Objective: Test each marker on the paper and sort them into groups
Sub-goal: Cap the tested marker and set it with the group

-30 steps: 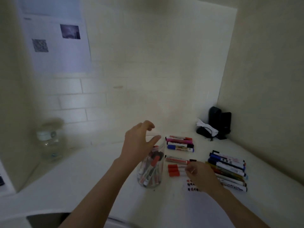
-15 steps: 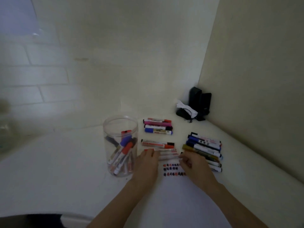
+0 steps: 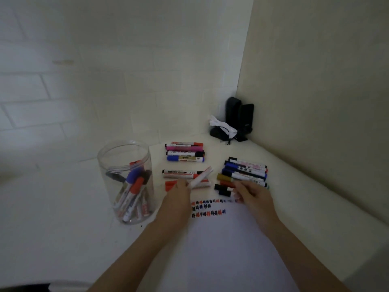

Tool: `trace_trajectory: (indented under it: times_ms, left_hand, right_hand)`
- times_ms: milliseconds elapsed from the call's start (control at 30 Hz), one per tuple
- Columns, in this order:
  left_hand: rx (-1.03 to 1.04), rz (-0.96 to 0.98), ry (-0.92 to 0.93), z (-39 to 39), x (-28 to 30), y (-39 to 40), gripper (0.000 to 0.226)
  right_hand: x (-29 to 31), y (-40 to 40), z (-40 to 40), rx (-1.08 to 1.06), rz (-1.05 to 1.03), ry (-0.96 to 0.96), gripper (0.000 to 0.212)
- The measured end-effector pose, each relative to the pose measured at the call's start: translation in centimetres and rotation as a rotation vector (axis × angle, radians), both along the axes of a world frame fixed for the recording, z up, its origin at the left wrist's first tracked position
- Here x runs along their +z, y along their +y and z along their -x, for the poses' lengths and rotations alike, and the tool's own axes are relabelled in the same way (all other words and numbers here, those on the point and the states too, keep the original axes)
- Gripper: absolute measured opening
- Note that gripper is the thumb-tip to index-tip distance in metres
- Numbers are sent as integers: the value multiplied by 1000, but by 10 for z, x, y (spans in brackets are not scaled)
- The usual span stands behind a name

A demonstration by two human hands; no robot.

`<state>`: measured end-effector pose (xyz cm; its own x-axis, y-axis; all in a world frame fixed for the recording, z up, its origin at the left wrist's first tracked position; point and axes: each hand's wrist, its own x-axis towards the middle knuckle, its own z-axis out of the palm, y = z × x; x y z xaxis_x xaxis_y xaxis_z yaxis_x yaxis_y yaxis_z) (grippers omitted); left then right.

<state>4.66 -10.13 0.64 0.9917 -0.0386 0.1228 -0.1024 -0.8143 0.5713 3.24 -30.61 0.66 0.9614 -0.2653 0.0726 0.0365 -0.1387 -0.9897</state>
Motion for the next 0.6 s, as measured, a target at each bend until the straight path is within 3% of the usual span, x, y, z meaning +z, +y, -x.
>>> trace_trajectory:
  times_ms: [100, 267, 433, 600]
  left_hand:
    - [-187, 112, -98, 14, 11, -13, 18]
    - [-467, 83, -169, 32, -5, -31, 24]
    - [-540, 139, -274, 46, -11, -32, 26]
    - [-523, 189, -232, 57, -4, -28, 27]
  right_hand:
    - [5, 6, 16, 110, -84, 52, 23]
    - [9, 17, 45, 230, -122, 102, 30]
    - [11, 15, 60, 246, -104, 71, 36]
    - [16, 14, 68, 307, -154, 46, 23]
